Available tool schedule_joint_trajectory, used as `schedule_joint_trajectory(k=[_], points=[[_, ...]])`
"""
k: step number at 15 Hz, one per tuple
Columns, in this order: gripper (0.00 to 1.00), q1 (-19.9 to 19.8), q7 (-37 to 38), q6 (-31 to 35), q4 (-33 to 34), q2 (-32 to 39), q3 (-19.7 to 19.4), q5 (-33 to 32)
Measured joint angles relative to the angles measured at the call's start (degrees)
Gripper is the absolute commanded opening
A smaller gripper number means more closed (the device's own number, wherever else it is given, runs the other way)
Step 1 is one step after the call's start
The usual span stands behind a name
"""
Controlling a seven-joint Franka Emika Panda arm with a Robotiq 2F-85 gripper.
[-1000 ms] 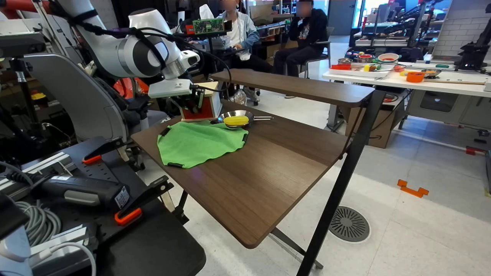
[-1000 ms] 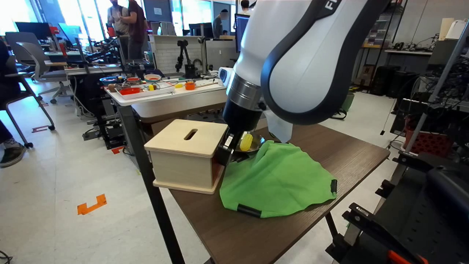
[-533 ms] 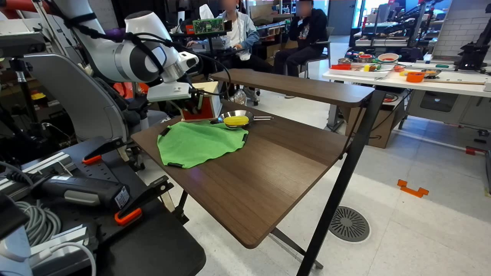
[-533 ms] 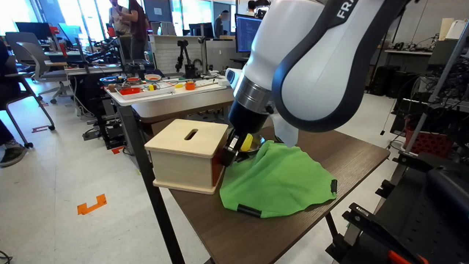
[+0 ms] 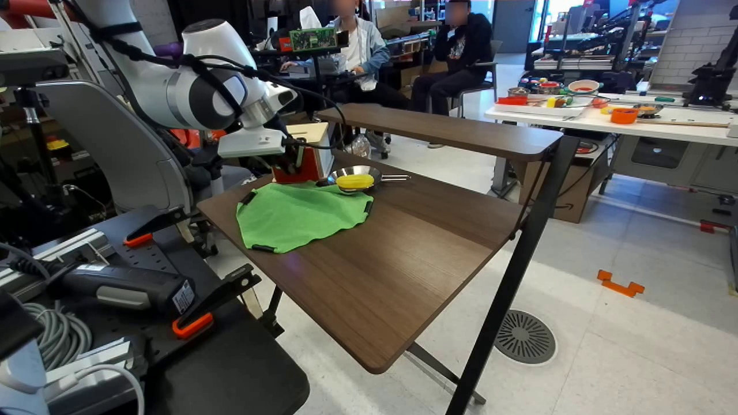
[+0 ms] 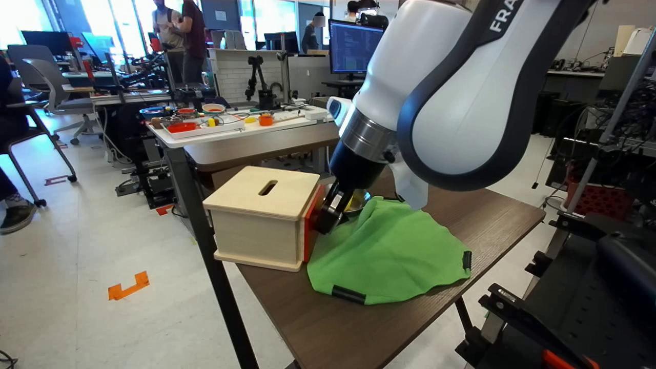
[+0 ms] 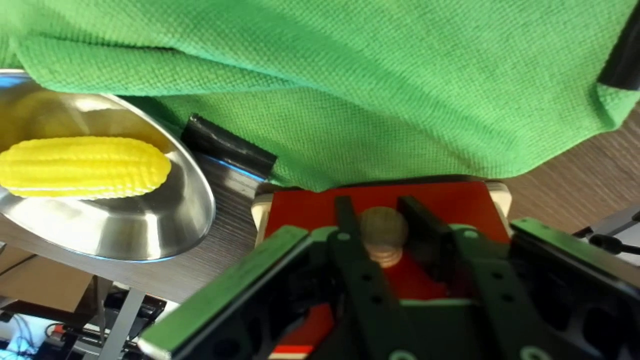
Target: Open the chest drawer
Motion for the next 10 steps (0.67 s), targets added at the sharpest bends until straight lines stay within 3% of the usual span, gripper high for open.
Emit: schedule_joint_trajectory(k=[10], points=[[0.07,-1.5,-0.4,0.1,-4.5,-2.3,-0.1,0.0]])
